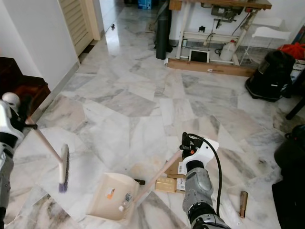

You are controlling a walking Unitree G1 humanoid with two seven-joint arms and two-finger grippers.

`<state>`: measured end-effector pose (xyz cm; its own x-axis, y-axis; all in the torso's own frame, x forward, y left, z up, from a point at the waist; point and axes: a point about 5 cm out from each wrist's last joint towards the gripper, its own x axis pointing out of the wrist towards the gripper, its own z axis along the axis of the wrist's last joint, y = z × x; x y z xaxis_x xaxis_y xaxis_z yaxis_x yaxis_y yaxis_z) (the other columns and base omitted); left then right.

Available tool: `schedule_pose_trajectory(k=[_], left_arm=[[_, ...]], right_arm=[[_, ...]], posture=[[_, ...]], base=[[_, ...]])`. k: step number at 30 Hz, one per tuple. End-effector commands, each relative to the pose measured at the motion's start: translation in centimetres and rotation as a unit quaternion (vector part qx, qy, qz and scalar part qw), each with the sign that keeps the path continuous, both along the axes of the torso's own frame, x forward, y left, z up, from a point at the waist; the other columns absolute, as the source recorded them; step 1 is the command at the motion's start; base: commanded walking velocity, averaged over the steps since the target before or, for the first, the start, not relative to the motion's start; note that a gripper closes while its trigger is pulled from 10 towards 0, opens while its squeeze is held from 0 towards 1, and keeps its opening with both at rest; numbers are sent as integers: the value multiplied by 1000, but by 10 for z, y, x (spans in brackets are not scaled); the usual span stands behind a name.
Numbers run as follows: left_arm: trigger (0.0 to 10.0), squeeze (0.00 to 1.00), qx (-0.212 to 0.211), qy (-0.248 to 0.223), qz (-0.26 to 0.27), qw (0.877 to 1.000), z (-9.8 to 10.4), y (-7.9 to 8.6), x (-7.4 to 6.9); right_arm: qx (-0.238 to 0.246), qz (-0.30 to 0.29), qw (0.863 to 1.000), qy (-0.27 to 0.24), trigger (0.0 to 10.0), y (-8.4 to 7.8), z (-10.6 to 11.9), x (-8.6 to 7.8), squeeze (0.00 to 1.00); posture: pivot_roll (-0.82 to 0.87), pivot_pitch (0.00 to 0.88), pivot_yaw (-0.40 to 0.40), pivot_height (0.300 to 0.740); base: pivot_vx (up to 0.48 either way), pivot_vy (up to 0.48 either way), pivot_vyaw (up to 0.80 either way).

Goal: Sweep floor

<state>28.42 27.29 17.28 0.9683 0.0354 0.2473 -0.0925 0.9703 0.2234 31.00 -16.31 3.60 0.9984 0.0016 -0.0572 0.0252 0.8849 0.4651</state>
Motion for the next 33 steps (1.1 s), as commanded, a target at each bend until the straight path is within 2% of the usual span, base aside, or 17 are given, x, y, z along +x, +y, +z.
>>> schedule_pose_trajectory(k=[1, 2, 6, 7, 9, 12, 18, 25, 33], left_arm=[[10000, 0, -1, 6, -24, 1000, -6, -7, 1], [10000, 0, -12, 25, -38, 999, -17, -12, 0], [10000, 0, -28, 38, -59, 997, -34, -27, -1], [10000, 0, -31, 39, -60, 997, -36, -28, -1], [10000, 0, -40, 41, -57, 997, -42, -32, -1], [10000, 0, -68, 42, -55, 995, -51, -41, -1], [10000, 0, -85, 33, -72, 993, -52, -54, 2], [10000, 0, -89, 27, -92, 991, -54, -66, 9], [10000, 0, -89, 17, -82, 993, -51, -63, 17]], right_arm=[[22, -2, 1000, -23, 10000, 3, 10, 8, 0], [19, 0, 999, -29, 10000, 3, 12, 9, 0], [-3, 15, 999, -48, 10000, 1, 20, 13, 0], [-3, 15, 999, -51, 10000, 1, 21, 13, 0], [-36, 14, 997, -63, 10000, -2, 27, 15, 0], [-45, 12, 995, -90, 10000, -3, 39, 21, 0], [-83, 1, 990, -118, 10000, -5, 51, 24, 0], [-73, 0, 989, -132, 10000, -5, 55, 24, 0], [-77, -22, 989, -128, 10000, -5, 49, 17, 0]], posture=[[111, 0, -46, 740], [105, 0, -48, 740], [95, 0, -60, 740], [95, 0, -60, 740], [95, 0, -71, 740], [96, 0, -75, 740], [96, 0, -86, 740], [97, 0, -57, 740], [68, 0, -4, 740]], base=[[0, 0, 0], [0, 0, 0], [0, 0, 0], [0, 0, 0], [0, 0, 0], [0, 0, 0], [0, 0, 0], [0, 0, 0], [0, 0, 0]])
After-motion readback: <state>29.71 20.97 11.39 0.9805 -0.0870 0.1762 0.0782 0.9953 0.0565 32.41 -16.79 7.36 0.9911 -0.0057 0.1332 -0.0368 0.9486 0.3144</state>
